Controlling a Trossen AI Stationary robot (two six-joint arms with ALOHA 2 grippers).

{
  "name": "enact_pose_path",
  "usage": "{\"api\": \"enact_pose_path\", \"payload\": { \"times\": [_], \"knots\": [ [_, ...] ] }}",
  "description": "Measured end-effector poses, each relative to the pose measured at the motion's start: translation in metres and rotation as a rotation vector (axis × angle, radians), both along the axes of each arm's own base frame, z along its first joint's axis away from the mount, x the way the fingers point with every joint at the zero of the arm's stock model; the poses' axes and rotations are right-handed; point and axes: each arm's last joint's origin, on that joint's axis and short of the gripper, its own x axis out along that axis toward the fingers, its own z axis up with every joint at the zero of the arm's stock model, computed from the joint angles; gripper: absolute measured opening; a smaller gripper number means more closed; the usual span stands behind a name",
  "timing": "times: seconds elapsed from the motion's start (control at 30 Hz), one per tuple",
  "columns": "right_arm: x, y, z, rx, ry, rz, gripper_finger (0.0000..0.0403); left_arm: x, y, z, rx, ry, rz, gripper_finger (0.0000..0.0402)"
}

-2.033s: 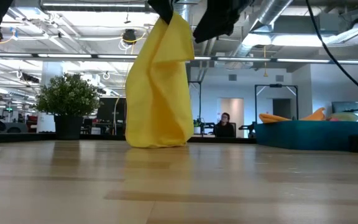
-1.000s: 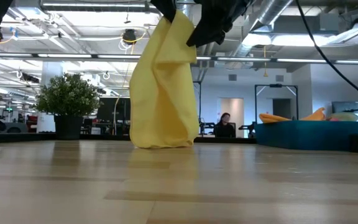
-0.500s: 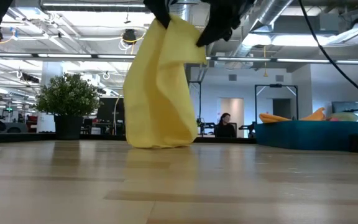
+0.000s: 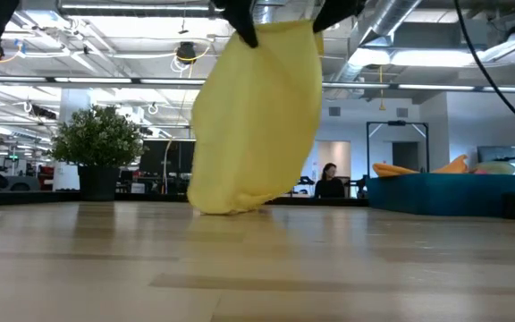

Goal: Fold microfiber towels
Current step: Fold the yellow microfiber towel on the table

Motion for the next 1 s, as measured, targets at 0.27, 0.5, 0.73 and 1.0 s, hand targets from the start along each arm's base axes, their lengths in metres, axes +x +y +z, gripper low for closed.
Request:
{"api": "enact_pose_path", "payload": {
  "times": [0.27, 0.5, 0.73, 1.0],
  "knots": [
    [-0.008, -0.022, 0.024, -0.183, -0.013, -0.129, 0.0001, 0.010, 0.029, 0.014, 0.254, -0.100, -0.007, 0.0000],
    [-0.010, -0.044, 0.033, -0.264, -0.047, -0.203, 0.0002, 0.013, 0.059, 0.034, 0.466, -0.171, -0.017, 0.0000],
    [-0.015, -0.039, 0.026, -0.231, 0.030, -0.212, 0.0002, 0.012, 0.045, 0.028, 0.385, -0.116, -0.138, 0.0000],
    [-0.012, -0.009, 0.000, 0.020, 0.145, -0.103, 0.0002, 0.014, 0.010, -0.017, 0.068, 0.022, -0.252, 0.0000]
  ]
}}
